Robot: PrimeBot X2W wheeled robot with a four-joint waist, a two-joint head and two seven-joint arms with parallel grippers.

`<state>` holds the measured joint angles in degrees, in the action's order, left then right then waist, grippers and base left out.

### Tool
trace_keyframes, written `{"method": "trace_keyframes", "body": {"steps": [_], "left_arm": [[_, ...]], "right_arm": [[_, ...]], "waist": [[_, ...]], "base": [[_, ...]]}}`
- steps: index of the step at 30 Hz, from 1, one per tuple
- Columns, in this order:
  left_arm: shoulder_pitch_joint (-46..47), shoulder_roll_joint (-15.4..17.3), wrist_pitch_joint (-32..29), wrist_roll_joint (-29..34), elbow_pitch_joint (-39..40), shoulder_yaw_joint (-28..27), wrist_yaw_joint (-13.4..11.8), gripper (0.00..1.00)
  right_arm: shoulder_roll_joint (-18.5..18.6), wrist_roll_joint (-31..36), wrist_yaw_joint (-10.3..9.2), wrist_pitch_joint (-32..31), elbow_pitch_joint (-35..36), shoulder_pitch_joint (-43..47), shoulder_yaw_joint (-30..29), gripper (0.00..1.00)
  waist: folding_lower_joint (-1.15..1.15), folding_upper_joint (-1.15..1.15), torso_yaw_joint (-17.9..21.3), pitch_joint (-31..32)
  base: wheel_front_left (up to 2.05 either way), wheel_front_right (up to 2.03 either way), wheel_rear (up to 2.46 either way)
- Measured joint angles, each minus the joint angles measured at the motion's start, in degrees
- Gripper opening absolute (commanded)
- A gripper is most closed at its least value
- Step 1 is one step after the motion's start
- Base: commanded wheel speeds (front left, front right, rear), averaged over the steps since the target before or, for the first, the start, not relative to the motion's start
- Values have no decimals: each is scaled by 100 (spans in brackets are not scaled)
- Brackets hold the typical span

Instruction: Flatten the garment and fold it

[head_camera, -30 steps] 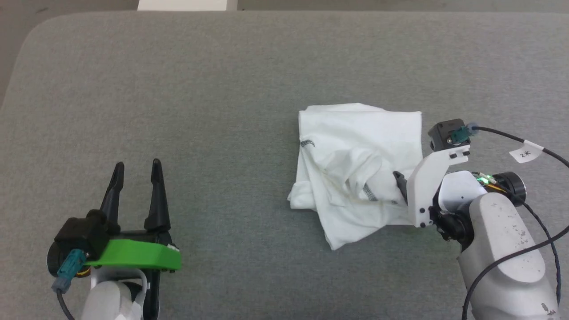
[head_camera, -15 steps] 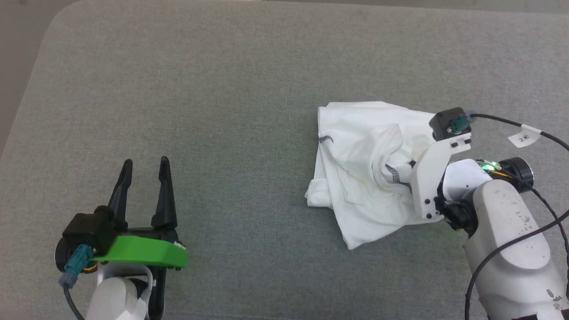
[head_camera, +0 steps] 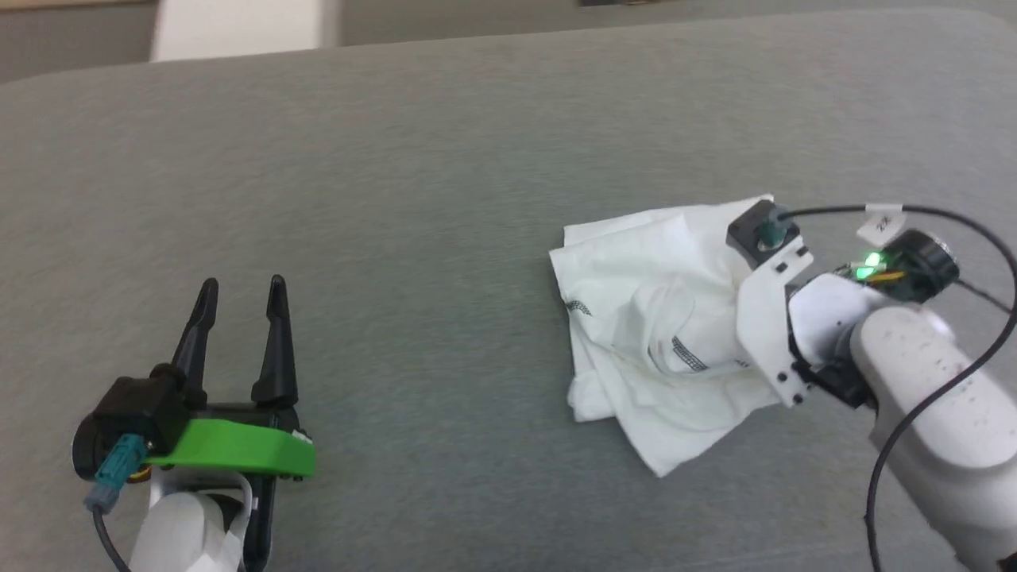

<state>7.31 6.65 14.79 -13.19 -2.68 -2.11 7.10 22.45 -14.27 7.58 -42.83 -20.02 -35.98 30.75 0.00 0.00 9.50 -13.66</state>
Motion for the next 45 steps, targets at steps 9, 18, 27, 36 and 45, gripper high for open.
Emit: {"method": "trace_keyframes", "body": {"steps": [9, 18, 27, 36, 45], "left_arm": [[221, 420, -58, 53, 365, -4, -1, 100], [190, 950, -634, 116, 1578, -394, -107, 100], [-116, 1290, -1224, 147, 2587, -804, -264, 100], [-181, 1323, -1217, 131, 2744, -864, -319, 100], [-184, 1026, -703, 46, 2145, -702, -415, 100]], "right_arm": [[371, -78, 0, 557, -581, -538, -112, 0], [790, 435, 0, 1234, -1458, -1049, -1178, 0], [728, 1362, 1, 2101, -2143, -1465, -2849, 39], [590, 2168, 1, 2584, -2235, -1702, -3722, 100], [459, 1610, 0, 3418, -1547, -2031, -3567, 100]], "waist": [[0, 0, 1197, -376], [0, 0, 1770, -1342], [1, 0, 1969, -2305], [1, 0, 1823, -2494], [1, 0, 1620, -1981]], "base": [[0, 0, 0], [0, 0, 0], [0, 0, 0], [0, 0, 0], [0, 0, 0]]}}
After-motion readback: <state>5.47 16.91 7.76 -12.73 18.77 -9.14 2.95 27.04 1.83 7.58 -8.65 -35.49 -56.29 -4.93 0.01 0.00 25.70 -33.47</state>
